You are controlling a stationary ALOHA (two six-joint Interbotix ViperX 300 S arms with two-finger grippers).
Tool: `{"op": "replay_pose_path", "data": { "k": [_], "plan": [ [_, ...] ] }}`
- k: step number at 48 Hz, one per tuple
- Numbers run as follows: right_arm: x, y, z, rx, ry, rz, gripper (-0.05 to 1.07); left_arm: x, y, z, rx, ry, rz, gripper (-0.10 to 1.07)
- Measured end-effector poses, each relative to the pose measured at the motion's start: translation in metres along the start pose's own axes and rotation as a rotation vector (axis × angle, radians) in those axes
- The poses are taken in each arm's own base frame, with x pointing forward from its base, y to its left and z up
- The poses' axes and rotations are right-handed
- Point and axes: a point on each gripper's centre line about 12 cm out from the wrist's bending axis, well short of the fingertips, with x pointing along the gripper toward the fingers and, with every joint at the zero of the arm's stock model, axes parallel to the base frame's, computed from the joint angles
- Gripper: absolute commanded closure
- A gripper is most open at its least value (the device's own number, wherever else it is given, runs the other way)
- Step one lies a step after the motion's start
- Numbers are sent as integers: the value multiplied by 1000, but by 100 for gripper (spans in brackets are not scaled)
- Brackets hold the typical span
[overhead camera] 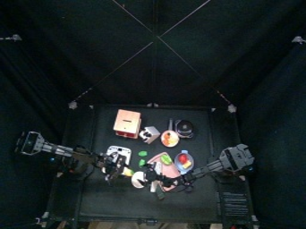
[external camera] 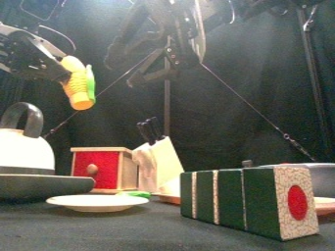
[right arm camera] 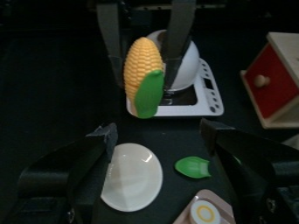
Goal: Peel corn husk
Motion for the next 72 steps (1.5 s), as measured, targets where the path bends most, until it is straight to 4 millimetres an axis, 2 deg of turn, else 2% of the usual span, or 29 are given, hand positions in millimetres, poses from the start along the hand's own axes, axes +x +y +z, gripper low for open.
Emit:
{"op": "replay_pose_path", "data": {
  "k": [21,48,53,65,72],
  "plan": [
    [22,-6,-1,26,27,61,-1,12,-3,4,22,-16,-41,37],
    [23,-4,0,31,31,81,1,17,-3,3,19,-3,-48,37],
    [24,-4,-1,34,33,82,6,17,-3,2,21,3,-46,37],
    [24,-6,-1,44,37,81,28,17,-4,2,21,8,-47,37],
    [26,-8,-4,62,46,75,34,17,-3,1,17,10,-46,37]
  ]
}}
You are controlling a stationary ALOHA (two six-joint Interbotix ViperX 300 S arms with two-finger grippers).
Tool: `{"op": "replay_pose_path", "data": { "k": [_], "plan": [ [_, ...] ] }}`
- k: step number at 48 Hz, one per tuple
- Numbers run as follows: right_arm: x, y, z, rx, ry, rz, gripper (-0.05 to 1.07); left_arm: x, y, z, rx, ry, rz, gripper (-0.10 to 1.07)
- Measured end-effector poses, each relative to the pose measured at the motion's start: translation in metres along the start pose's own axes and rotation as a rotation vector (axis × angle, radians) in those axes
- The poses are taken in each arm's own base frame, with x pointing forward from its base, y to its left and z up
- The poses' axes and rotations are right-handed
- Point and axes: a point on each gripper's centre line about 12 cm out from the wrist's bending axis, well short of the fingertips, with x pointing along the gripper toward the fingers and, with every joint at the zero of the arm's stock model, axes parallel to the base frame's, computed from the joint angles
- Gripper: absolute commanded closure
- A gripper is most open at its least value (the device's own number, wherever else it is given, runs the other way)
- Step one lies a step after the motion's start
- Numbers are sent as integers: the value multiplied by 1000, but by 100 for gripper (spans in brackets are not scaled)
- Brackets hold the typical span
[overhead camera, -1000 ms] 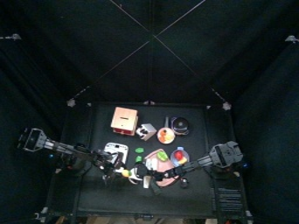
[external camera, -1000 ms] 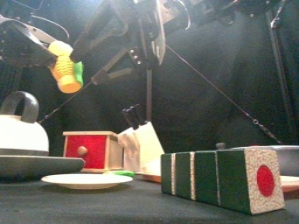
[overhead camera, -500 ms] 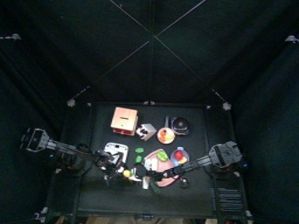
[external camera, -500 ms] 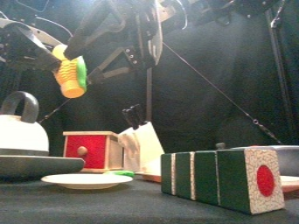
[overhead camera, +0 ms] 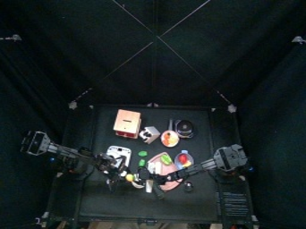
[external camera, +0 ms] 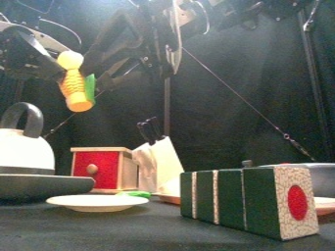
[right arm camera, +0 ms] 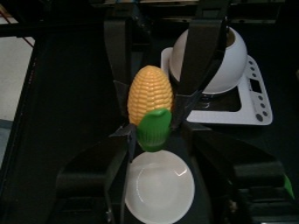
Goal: Peel corn husk
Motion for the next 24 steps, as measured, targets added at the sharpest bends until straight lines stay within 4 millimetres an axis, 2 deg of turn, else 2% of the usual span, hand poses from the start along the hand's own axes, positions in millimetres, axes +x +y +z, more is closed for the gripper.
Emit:
{"op": "replay_pose_path", "data": {
  "k": [11,24],
  "plan": [
    [1,0,-1,17,6,1,45,0,1,-1,-2,2,3,37],
    [1,-3,-1,44,12,-8,70,0,2,-1,-4,5,6,37]
  ]
}}
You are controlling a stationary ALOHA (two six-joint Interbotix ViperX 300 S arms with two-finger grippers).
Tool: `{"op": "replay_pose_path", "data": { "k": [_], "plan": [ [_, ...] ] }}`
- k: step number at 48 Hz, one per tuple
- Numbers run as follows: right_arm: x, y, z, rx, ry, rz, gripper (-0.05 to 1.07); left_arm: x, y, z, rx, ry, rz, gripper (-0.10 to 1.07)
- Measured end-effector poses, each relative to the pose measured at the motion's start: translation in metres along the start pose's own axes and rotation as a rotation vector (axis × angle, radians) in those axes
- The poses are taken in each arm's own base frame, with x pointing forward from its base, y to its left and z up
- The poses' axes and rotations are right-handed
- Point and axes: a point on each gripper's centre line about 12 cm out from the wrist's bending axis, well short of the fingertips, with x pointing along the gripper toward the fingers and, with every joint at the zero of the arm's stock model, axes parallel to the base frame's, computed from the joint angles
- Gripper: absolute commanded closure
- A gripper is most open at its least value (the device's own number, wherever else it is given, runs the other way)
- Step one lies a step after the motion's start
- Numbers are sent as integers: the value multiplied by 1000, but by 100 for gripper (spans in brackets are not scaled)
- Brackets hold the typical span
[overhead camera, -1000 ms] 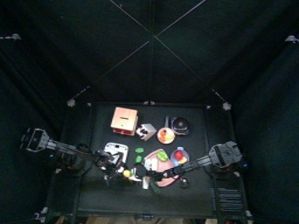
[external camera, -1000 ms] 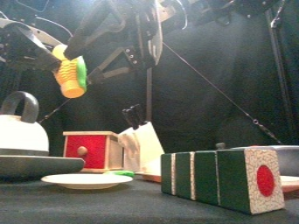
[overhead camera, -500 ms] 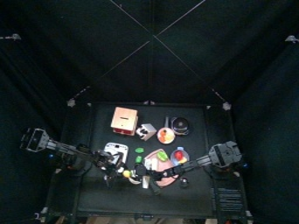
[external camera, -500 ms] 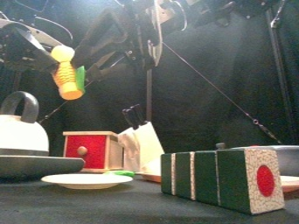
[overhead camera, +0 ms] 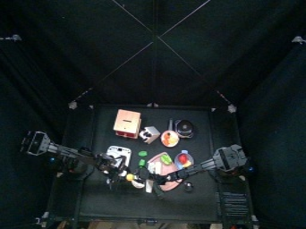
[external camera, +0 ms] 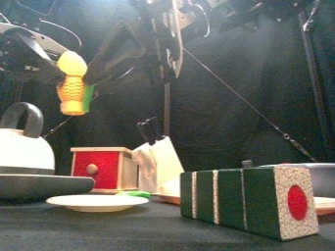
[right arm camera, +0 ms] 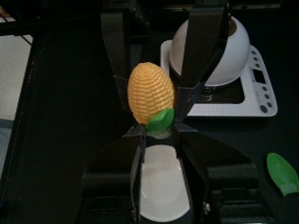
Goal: Peel corn husk
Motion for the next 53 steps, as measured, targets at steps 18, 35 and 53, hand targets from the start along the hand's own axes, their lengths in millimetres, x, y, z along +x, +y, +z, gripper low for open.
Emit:
{"op": "replay_pose_path", "data": {
  "k": [18,35,53],
  "plan": [
    [5,-21,-2,146,32,-59,76,-1,1,1,5,-4,5,37],
    [7,-36,-6,168,44,-94,76,-1,1,1,5,-3,4,37],
    [-28,-23,-17,38,42,-49,50,-14,2,-7,5,37,39,37]
  ]
}}
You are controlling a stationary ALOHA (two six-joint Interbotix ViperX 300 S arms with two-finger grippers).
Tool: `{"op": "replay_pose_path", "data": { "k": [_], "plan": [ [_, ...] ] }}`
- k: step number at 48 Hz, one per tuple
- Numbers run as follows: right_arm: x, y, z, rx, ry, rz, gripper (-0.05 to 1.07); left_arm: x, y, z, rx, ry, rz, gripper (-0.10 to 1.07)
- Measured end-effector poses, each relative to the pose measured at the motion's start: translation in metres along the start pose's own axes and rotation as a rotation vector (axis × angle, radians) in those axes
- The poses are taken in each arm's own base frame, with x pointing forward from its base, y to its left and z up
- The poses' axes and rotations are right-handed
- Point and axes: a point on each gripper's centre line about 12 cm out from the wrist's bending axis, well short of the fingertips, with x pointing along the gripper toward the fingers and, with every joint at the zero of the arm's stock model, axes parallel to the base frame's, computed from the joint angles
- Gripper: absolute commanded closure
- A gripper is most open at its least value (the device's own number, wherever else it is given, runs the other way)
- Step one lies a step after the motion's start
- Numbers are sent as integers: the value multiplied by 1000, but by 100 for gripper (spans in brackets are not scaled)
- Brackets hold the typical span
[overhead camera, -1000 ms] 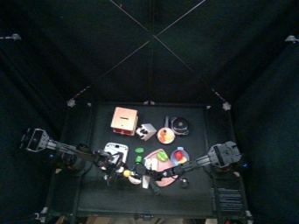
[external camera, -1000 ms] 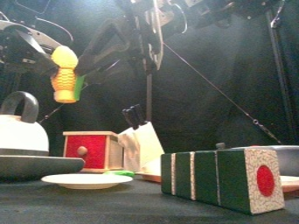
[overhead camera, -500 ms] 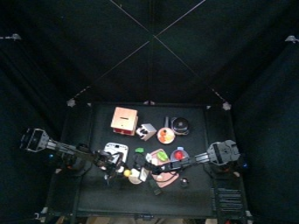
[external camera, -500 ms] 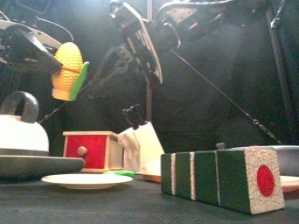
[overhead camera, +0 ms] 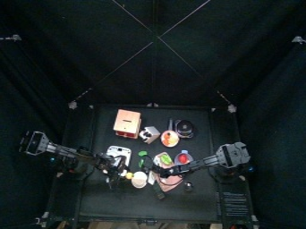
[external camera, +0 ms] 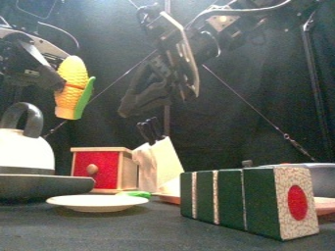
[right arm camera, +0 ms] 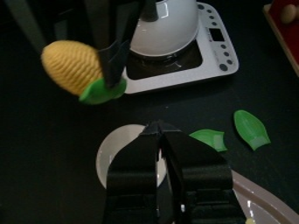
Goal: Peel corn husk
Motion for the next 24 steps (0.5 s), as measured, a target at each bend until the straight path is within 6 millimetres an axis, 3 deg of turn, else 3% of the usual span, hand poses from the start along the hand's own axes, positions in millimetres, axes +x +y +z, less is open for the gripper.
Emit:
{"op": "replay_pose_path", "data": {
  "k": [6,11,24],
  "plan": [
    [-3,10,1,-103,-30,17,30,-3,1,6,-6,-33,6,37],
    [-4,11,8,-134,-60,-5,20,-7,2,16,-26,-104,9,37],
    [-5,13,30,-164,-130,-28,15,-12,-1,30,-38,-228,-11,37]
  ]
}}
